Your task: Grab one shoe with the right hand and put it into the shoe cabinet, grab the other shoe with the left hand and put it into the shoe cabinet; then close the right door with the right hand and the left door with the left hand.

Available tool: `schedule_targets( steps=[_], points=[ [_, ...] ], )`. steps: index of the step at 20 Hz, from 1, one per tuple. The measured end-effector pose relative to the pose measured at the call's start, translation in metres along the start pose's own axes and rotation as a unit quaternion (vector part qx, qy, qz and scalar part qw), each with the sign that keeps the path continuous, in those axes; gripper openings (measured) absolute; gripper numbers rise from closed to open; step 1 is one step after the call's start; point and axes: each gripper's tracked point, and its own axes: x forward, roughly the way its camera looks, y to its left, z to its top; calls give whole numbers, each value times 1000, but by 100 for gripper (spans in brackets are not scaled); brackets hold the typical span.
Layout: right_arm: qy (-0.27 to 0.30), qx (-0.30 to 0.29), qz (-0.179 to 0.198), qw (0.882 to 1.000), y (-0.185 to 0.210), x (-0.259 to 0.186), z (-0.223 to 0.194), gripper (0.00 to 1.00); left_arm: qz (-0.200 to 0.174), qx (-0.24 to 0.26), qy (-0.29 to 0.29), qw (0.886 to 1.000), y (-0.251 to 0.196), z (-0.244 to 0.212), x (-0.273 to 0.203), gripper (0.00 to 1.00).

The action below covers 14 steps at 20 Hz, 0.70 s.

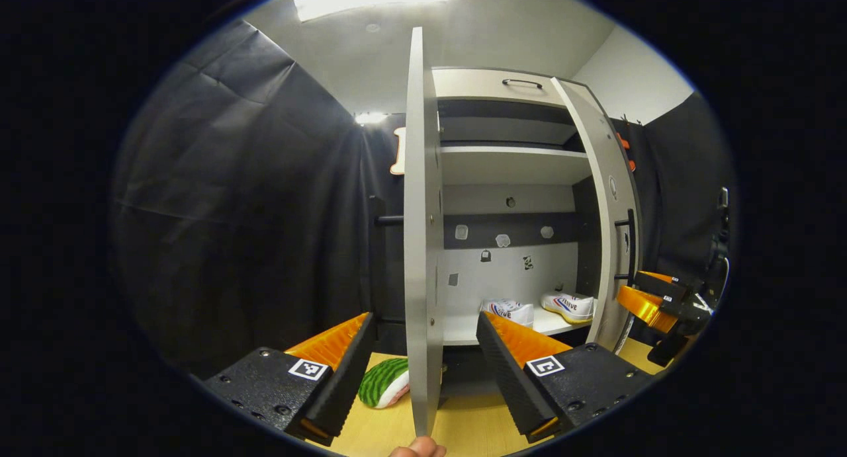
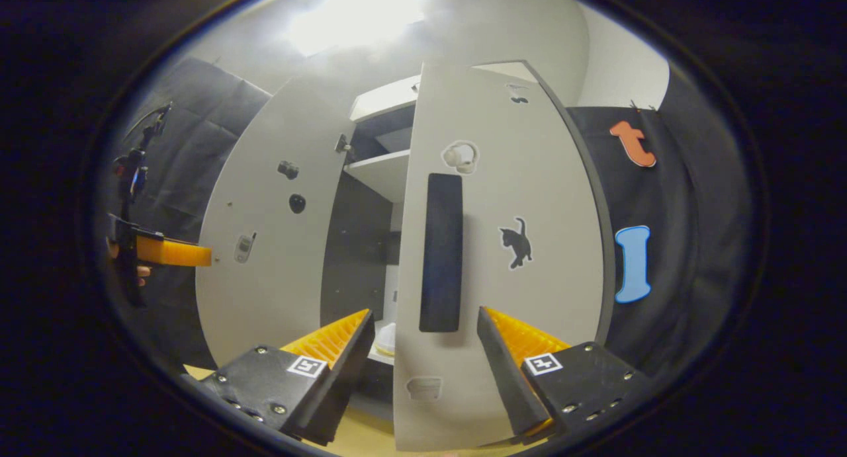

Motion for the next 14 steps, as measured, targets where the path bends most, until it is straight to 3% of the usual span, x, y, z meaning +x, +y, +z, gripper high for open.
schedule_targets(
  steps=[10,14],
  points=[
    [-33,1,-46,998,-26,-17,-10,91,24,6,-2,1000,12,-6,9,94],
    [-25,0,-35,999,-24,-14,-22,93,34,4,-17,999,16,0,6,93]
  ],
)
